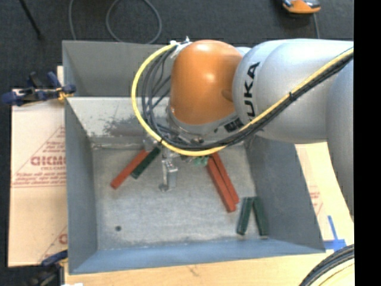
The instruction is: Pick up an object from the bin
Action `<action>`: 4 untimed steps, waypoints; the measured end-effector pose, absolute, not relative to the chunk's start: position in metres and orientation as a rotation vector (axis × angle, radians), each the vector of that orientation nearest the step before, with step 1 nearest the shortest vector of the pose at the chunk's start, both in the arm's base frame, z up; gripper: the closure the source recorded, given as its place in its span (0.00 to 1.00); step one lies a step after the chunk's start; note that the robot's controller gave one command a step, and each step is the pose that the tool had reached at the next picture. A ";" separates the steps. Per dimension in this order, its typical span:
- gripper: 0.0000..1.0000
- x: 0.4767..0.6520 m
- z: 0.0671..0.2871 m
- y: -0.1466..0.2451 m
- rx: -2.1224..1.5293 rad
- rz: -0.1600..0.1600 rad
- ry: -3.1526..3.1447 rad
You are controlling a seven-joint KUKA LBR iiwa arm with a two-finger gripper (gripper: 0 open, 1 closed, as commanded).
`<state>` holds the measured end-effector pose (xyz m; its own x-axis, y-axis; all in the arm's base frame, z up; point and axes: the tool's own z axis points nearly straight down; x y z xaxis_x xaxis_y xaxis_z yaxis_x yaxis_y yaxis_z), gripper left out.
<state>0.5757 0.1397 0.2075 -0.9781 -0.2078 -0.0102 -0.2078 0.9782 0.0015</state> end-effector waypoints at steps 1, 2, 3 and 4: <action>0.00 0.637 0.086 0.207 -0.139 0.005 3.136; 0.00 0.656 0.138 0.193 -0.353 0.000 3.111; 0.00 0.640 0.112 0.159 -0.731 -0.001 3.053; 0.00 0.645 0.070 0.192 -1.186 0.001 2.903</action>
Offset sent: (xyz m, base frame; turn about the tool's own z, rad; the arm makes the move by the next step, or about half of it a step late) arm 0.0605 0.0654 -0.1179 0.1235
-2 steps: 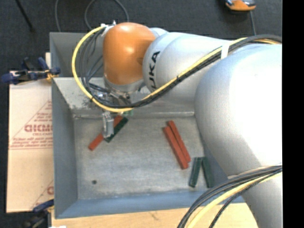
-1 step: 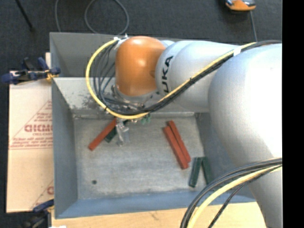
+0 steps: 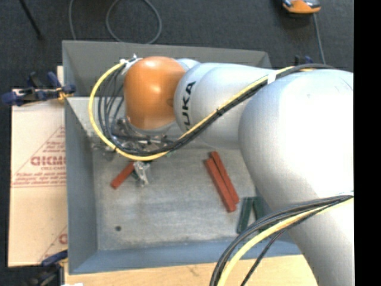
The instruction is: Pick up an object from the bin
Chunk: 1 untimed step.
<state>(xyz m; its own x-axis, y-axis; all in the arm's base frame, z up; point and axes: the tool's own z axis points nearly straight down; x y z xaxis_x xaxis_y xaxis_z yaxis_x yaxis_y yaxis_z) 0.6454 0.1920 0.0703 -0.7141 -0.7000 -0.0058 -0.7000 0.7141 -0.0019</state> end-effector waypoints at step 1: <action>1.00 0.646 0.072 0.193 -1.177 0.005 2.905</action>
Offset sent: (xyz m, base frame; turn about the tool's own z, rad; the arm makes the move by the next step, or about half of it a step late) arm 0.0000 0.0000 0.0000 0.0000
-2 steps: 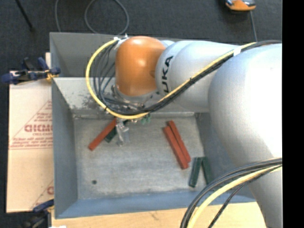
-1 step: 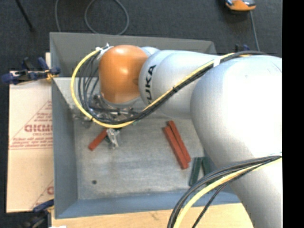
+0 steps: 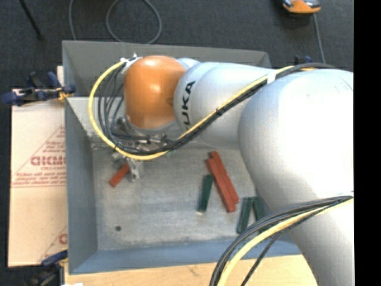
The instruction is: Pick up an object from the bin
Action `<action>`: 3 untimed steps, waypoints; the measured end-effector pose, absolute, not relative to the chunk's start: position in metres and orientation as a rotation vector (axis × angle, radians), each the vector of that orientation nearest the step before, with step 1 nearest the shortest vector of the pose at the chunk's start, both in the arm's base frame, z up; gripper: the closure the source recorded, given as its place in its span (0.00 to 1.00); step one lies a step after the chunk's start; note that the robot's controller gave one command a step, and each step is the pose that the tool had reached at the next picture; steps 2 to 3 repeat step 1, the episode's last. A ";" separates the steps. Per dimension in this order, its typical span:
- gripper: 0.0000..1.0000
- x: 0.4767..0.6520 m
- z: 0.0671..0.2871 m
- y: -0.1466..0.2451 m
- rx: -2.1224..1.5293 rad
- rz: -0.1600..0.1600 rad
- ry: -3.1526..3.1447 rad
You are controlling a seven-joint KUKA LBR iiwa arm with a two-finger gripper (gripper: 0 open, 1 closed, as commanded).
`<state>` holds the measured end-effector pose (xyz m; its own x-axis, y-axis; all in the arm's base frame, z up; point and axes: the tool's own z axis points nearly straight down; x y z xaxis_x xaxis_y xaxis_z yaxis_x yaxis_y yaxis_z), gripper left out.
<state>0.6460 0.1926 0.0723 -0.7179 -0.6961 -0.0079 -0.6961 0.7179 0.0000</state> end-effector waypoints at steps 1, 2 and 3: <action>1.00 0.608 0.242 0.165 -1.122 -0.003 2.922; 1.00 0.608 0.242 0.165 -1.122 -0.003 2.922; 1.00 0.608 0.242 0.165 -1.122 -0.003 2.922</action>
Offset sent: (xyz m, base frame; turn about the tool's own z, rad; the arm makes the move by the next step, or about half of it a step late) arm -0.0404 -0.0264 0.1637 0.0369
